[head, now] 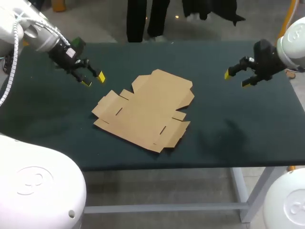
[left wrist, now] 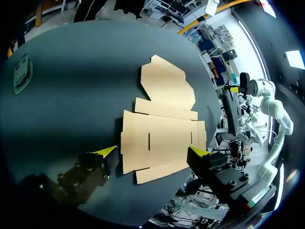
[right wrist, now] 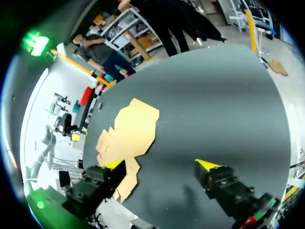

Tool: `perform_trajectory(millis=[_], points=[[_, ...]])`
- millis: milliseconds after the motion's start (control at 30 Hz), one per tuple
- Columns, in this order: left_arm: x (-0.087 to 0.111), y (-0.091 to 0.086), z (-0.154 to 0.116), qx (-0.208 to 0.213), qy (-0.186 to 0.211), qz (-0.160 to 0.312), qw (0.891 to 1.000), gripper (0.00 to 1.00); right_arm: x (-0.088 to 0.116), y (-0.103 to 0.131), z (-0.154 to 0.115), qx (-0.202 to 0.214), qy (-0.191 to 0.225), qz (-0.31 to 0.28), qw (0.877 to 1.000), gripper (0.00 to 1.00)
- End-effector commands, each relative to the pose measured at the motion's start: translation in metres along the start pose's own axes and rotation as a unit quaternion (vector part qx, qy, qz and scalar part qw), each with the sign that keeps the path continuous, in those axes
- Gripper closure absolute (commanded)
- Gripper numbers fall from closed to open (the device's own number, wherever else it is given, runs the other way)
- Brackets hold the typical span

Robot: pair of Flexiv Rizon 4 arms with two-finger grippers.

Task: Assemble the packaging by folding the flat box into shape, placing the metal phone stand inside, and closing the box properly

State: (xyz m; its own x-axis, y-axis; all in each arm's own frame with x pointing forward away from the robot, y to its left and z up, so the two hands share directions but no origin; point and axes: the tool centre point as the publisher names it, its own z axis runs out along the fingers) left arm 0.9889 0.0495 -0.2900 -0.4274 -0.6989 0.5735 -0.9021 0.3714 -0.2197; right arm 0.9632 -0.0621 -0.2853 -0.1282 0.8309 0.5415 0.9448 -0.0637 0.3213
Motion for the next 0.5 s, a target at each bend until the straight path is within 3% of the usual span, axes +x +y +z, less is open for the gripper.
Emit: perform_trajectory(millis=[33, 400, 467, 500], points=[[-0.025, -0.003, 0.008, -0.025, 0.029, 0.006, 0.999, 0.00, 0.003, -0.004, 0.003, 0.019, 0.014, 0.008, 1.000, 0.00], [-0.043, -0.002, 0.035, -0.067, 0.052, 0.050, 0.995, 0.00, 0.023, -0.036, 0.006, 0.050, 0.026, 0.025, 0.998, 0.00], [-0.042, -0.001, 0.043, -0.078, 0.052, 0.055, 0.994, 0.18, 0.026, -0.041, 0.008, 0.053, 0.023, 0.026, 0.998, 0.00], [-0.042, 0.000, 0.047, -0.082, 0.052, 0.059, 0.993, 0.20, 0.027, -0.042, 0.009, 0.054, 0.022, 0.027, 0.998, 0.00]])
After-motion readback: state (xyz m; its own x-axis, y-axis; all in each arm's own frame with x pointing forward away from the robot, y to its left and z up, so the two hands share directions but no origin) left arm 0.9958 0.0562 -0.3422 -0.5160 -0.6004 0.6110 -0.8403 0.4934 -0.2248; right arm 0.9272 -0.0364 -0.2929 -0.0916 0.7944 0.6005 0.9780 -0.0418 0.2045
